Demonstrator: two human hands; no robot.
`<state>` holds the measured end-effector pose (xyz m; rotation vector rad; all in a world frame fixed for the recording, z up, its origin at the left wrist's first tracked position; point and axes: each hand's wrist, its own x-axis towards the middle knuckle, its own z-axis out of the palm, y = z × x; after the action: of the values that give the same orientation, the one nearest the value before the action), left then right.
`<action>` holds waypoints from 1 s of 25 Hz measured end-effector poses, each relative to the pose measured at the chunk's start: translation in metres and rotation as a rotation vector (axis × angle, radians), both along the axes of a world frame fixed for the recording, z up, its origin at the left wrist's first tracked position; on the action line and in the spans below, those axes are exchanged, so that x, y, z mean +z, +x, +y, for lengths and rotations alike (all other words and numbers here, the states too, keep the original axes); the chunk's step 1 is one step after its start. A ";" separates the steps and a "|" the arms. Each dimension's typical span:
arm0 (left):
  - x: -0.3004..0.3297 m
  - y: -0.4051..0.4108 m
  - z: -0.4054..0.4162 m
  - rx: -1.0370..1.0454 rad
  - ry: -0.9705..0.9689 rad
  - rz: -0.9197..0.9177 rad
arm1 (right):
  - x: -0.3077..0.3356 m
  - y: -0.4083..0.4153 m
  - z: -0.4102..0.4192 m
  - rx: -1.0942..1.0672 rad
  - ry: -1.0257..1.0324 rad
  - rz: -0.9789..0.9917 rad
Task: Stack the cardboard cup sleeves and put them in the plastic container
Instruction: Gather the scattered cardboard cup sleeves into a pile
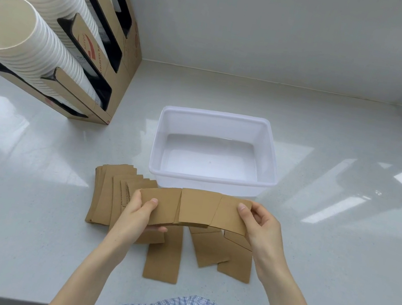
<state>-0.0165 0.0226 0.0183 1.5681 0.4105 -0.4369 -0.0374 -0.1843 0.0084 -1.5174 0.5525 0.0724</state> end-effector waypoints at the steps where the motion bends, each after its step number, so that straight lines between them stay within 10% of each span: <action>1: 0.000 0.000 0.000 0.007 -0.016 0.003 | 0.000 0.000 0.000 -0.002 0.038 0.007; 25: -0.006 -0.005 -0.007 -0.009 0.025 -0.096 | -0.014 -0.006 0.018 0.238 -0.466 0.051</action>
<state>-0.0212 0.0160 0.0122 1.6087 0.3365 -0.3629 -0.0434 -0.1660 -0.0057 -2.0376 0.4438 0.1755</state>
